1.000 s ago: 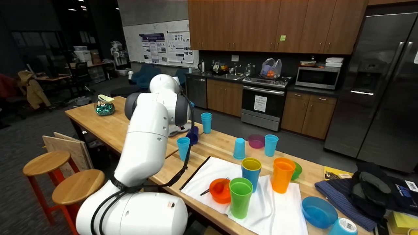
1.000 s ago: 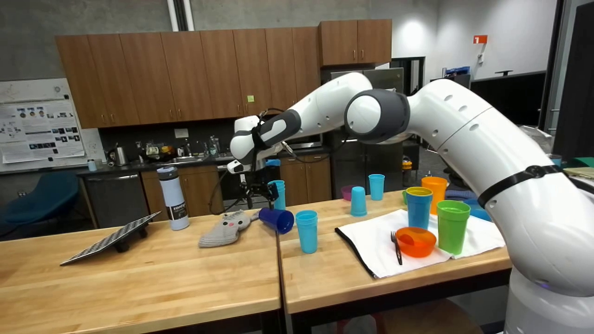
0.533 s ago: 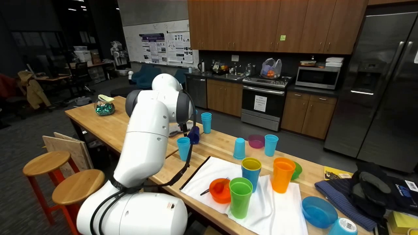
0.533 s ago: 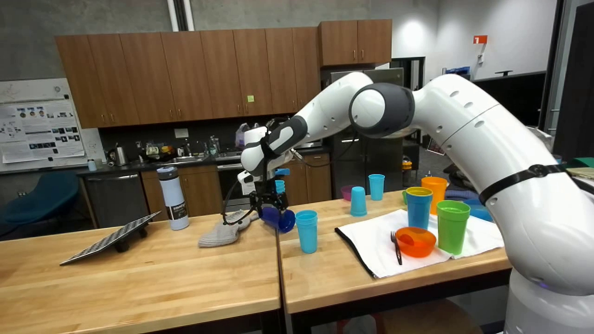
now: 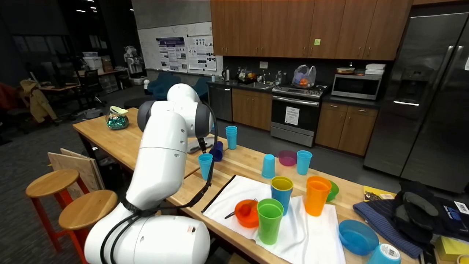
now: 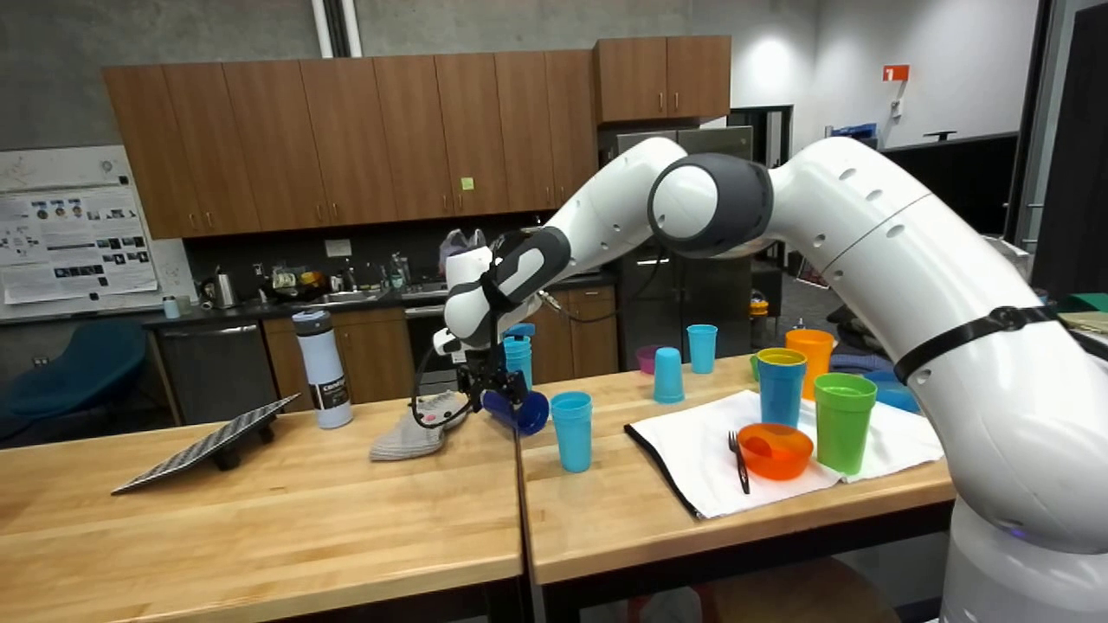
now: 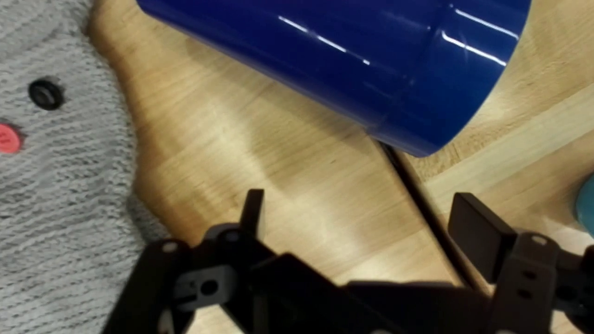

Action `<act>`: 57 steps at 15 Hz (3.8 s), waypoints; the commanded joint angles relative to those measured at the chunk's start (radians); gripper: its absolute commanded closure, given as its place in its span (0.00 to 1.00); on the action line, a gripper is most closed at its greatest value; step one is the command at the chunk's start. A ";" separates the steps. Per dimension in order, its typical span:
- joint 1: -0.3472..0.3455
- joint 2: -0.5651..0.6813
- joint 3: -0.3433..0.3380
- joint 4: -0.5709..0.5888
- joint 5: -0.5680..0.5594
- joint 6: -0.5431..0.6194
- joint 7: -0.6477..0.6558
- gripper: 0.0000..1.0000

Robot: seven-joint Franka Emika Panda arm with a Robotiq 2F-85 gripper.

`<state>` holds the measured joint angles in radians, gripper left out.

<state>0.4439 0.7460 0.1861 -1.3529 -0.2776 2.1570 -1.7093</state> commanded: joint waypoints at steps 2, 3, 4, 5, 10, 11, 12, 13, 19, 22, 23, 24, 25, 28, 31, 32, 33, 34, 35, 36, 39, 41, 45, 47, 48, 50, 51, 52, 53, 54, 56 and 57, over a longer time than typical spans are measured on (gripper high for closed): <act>0.025 0.026 -0.001 0.048 -0.068 0.047 0.122 0.00; 0.025 0.023 0.000 0.049 -0.075 0.046 0.137 0.00; 0.041 0.038 -0.002 0.068 -0.082 0.036 0.175 0.00; 0.042 0.037 0.000 0.071 -0.085 0.027 0.188 0.00; 0.034 0.023 0.000 0.069 -0.094 -0.007 0.241 0.00; 0.049 0.010 -0.017 0.045 -0.079 0.000 0.262 0.00; 0.045 0.005 -0.015 0.040 -0.075 -0.004 0.266 0.00; 0.039 0.002 -0.012 0.039 -0.073 -0.012 0.260 0.00; 0.061 -0.023 -0.036 0.009 -0.097 -0.076 0.320 0.00; 0.071 -0.028 -0.050 0.004 -0.112 -0.105 0.342 0.00; 0.066 -0.030 -0.054 0.011 -0.119 -0.116 0.337 0.00; 0.068 -0.032 -0.056 0.012 -0.129 -0.122 0.343 0.00; 0.076 -0.035 -0.060 0.006 -0.137 -0.121 0.366 0.00; 0.078 -0.045 -0.073 0.004 -0.162 -0.118 0.404 0.00; 0.080 -0.059 -0.078 -0.009 -0.204 -0.114 0.376 0.00; 0.077 -0.073 -0.067 -0.037 -0.217 -0.088 0.352 0.00; 0.065 -0.080 -0.054 -0.053 -0.226 -0.064 0.312 0.00; 0.042 -0.084 -0.041 -0.056 -0.218 -0.047 0.251 0.00; 0.035 -0.095 -0.034 -0.082 -0.212 -0.016 0.223 0.00; 0.027 -0.106 -0.025 -0.106 -0.203 0.012 0.190 0.00; -0.008 -0.124 -0.003 -0.154 -0.191 0.073 0.073 0.00; -0.047 -0.128 0.027 -0.170 -0.197 0.089 0.004 0.00; -0.090 -0.144 0.057 -0.217 -0.185 0.109 -0.118 0.00; -0.091 -0.153 0.057 -0.243 -0.191 0.116 -0.135 0.00; -0.099 -0.149 0.056 -0.231 -0.192 0.104 -0.166 0.00; -0.092 -0.155 0.051 -0.252 -0.200 0.115 -0.166 0.00; -0.095 -0.155 0.050 -0.248 -0.199 0.113 -0.182 0.00; -0.104 -0.159 0.050 -0.248 -0.197 0.115 -0.202 0.00; -0.096 -0.160 0.047 -0.260 -0.200 0.122 -0.185 0.00; -0.092 -0.162 0.043 -0.266 -0.203 0.123 -0.175 0.00; -0.099 -0.162 0.040 -0.263 -0.207 0.129 -0.187 0.25; -0.089 -0.166 0.035 -0.277 -0.215 0.137 -0.161 0.26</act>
<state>0.3554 0.6248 0.2288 -1.5693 -0.4784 2.2600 -1.8836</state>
